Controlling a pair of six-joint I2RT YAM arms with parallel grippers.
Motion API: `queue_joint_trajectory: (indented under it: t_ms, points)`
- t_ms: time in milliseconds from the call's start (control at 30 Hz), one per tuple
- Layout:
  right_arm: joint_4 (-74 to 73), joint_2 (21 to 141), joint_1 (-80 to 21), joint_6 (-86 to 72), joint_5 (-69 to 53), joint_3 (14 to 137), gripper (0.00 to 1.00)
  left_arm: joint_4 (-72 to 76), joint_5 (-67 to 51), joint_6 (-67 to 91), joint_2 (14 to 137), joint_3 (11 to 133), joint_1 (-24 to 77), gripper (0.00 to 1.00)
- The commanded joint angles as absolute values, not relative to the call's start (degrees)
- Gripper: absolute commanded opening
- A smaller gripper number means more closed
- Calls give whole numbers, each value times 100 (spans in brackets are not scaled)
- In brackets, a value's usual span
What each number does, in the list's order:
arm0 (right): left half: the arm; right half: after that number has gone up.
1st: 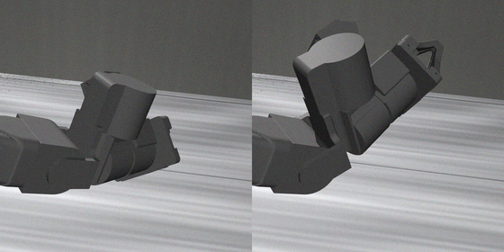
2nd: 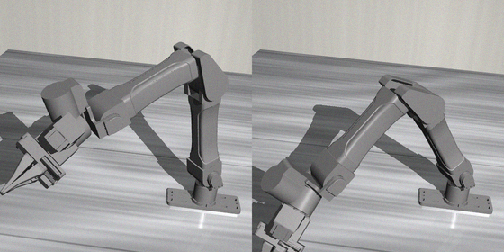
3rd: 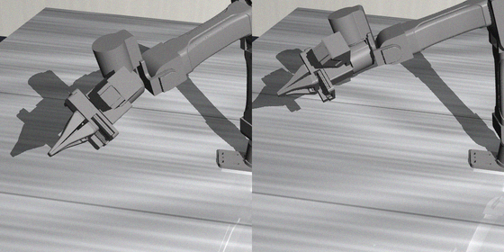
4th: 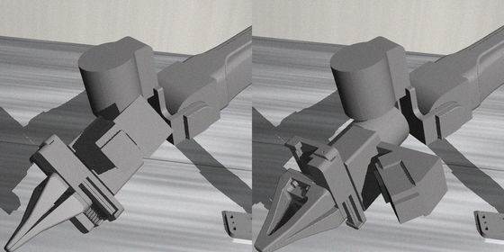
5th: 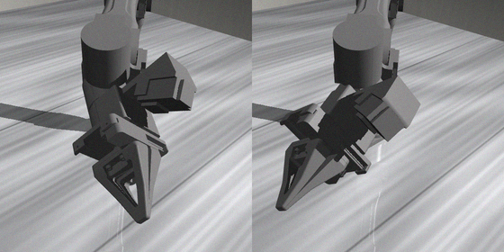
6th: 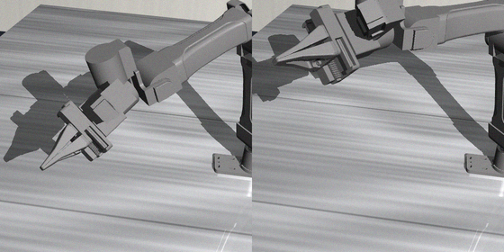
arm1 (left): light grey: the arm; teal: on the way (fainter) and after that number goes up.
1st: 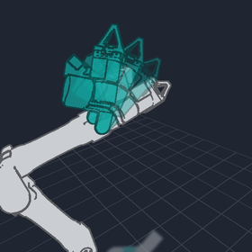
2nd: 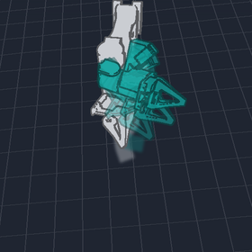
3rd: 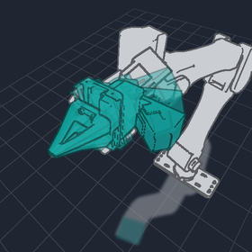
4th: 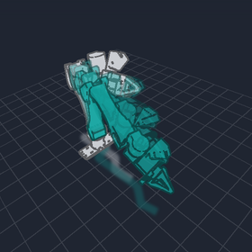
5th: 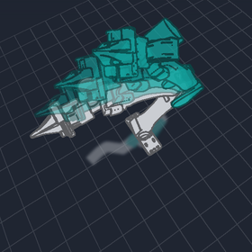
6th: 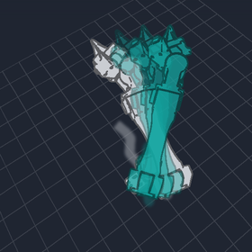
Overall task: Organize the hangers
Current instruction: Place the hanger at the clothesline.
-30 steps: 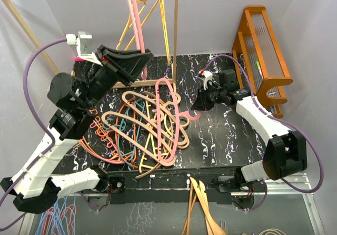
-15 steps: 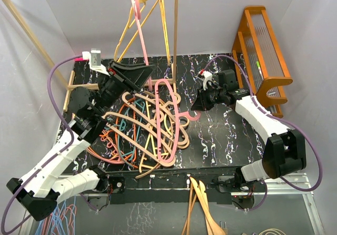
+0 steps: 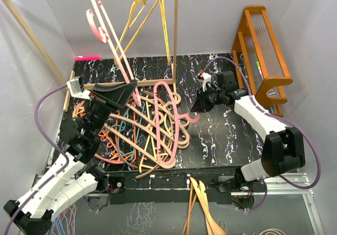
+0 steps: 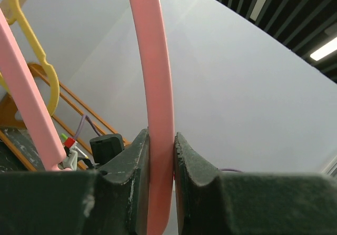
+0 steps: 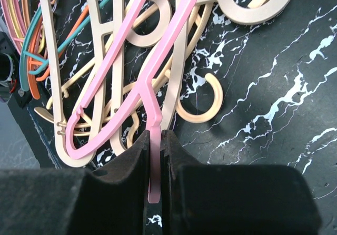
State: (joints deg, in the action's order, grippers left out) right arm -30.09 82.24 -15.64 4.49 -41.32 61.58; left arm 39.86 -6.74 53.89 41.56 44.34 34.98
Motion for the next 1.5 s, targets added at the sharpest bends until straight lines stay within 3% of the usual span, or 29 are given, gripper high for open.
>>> queue_joint_trajectory:
  t_ms: [0, 233, 400, 767, 1033, 1467]
  points:
    - [-2920, 8274, -1567, 635, -4221, 6085, 8, 4243, -171, 5735, 3515, 3959, 3463, 0]
    - [-2885, 8379, -1571, 578, -4242, 6089, 8, 3599, 206, 5905, 2842, 3571, 3465, 0]
    - [-2876, 8424, -1571, 580, -4228, 6106, 8, 2294, -90, 5381, 3110, 4246, 3467, 0]
    - [-2826, 8402, -1572, 589, -4241, 6002, 8, 1103, -590, 4888, 3512, 5235, 3463, 0]
    - [-2817, 8362, -1565, 543, -4238, 5959, 8, 1628, -1088, 5321, 3891, 5100, 3464, 0]
    - [-2780, 8130, -1563, 444, -4210, 5849, 8, 3929, -2488, 7285, 5117, 4582, 3117, 0]
